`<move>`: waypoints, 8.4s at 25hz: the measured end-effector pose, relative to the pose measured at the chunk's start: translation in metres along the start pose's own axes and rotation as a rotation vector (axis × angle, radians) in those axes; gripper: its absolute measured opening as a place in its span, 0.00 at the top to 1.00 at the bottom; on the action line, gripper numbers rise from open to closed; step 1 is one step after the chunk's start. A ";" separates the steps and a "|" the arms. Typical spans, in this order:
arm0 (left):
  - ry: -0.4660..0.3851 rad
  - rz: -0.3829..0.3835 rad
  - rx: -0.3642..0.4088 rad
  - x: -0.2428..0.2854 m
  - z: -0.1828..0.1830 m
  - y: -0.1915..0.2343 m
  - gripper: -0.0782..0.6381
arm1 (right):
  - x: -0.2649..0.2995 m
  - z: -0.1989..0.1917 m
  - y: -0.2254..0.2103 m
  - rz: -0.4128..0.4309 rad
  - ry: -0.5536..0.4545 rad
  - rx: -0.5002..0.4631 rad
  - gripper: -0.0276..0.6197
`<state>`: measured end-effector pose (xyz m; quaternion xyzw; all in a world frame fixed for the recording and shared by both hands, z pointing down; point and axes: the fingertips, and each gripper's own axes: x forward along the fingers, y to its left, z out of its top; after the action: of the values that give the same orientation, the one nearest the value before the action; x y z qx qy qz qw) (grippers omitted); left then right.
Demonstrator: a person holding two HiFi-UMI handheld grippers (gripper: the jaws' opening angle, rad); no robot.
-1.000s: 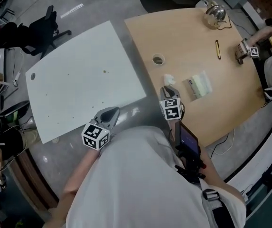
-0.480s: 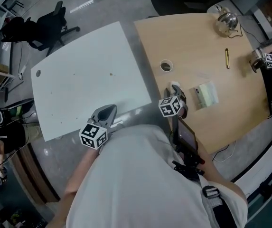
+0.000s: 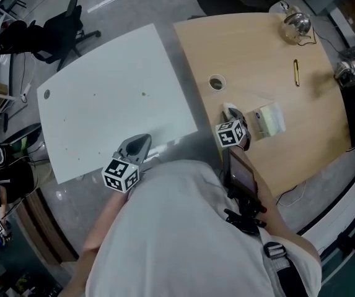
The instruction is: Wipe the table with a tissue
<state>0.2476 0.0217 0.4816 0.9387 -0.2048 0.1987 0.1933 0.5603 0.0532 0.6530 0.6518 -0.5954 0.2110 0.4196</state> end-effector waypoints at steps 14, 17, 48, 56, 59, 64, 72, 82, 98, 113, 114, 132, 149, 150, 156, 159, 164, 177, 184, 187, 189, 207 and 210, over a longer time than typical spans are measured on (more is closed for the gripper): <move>0.003 0.016 -0.018 0.003 -0.006 -0.001 0.88 | -0.051 0.025 -0.022 0.379 -0.343 0.818 0.80; 0.002 0.027 -0.037 -0.002 -0.008 -0.003 0.88 | -0.069 0.042 0.002 0.448 -0.350 0.755 0.80; -0.025 0.246 -0.161 -0.079 -0.061 0.011 0.88 | -0.123 0.138 0.216 0.958 -0.379 0.137 0.80; -0.079 0.231 -0.182 -0.104 -0.069 0.037 0.88 | -0.128 0.144 0.251 0.923 -0.346 0.071 0.80; -0.086 0.216 -0.188 -0.116 -0.073 0.049 0.88 | -0.131 0.142 0.269 0.904 -0.312 0.043 0.80; -0.089 0.173 -0.189 -0.131 -0.081 0.058 0.88 | -0.129 0.125 0.300 0.845 -0.237 -0.013 0.80; -0.104 0.172 -0.209 -0.167 -0.098 0.078 0.88 | -0.095 0.133 0.305 0.718 -0.182 0.033 0.80; -0.113 0.210 -0.227 -0.209 -0.120 0.099 0.88 | -0.043 0.139 0.309 0.667 -0.103 -0.003 0.80; -0.108 0.191 -0.236 -0.214 -0.124 0.107 0.88 | -0.044 0.133 0.337 0.565 -0.056 -0.210 0.81; -0.104 0.151 -0.221 -0.199 -0.118 0.115 0.88 | -0.084 0.099 0.388 0.796 -0.141 -0.634 0.81; -0.104 0.147 -0.217 -0.197 -0.117 0.116 0.88 | -0.088 0.096 0.387 0.827 -0.139 -0.692 0.81; -0.111 0.167 -0.220 -0.206 -0.115 0.123 0.88 | -0.054 0.118 0.333 0.520 -0.083 -0.127 0.81; -0.119 0.202 -0.235 -0.230 -0.130 0.127 0.88 | -0.047 0.146 0.381 0.540 -0.054 0.128 0.81; -0.120 0.208 -0.239 -0.233 -0.131 0.128 0.89 | -0.046 0.149 0.384 0.532 -0.056 0.115 0.81; -0.129 0.220 -0.251 -0.241 -0.135 0.129 0.88 | -0.053 0.156 0.413 0.568 -0.085 -0.006 0.81; -0.135 0.222 -0.247 -0.241 -0.133 0.132 0.88 | -0.065 0.153 0.437 0.665 -0.113 -0.108 0.81; -0.158 0.237 -0.241 -0.241 -0.125 0.142 0.88 | -0.089 0.134 0.459 0.869 -0.134 -0.250 0.81; -0.165 0.233 -0.245 -0.244 -0.124 0.142 0.88 | -0.057 0.142 0.403 0.582 -0.104 -0.145 0.81; -0.175 0.279 -0.269 -0.265 -0.137 0.148 0.88 | -0.086 0.137 0.478 0.836 -0.133 -0.305 0.81; -0.187 0.289 -0.274 -0.273 -0.139 0.155 0.88 | -0.107 0.140 0.510 0.971 -0.151 -0.364 0.81; -0.196 0.294 -0.278 -0.279 -0.140 0.162 0.88 | -0.119 0.155 0.519 1.007 -0.190 -0.354 0.81; -0.192 0.481 -0.373 -0.284 -0.142 0.178 0.88 | -0.055 0.227 0.496 0.902 -0.194 -0.449 0.81; -0.191 0.525 -0.404 -0.288 -0.150 0.174 0.88 | -0.046 0.234 0.497 0.895 -0.197 -0.493 0.81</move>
<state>-0.1183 0.0303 0.5271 0.8112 -0.4918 0.1083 0.2973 0.0241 -0.0755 0.6332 0.2322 -0.8845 0.1607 0.3713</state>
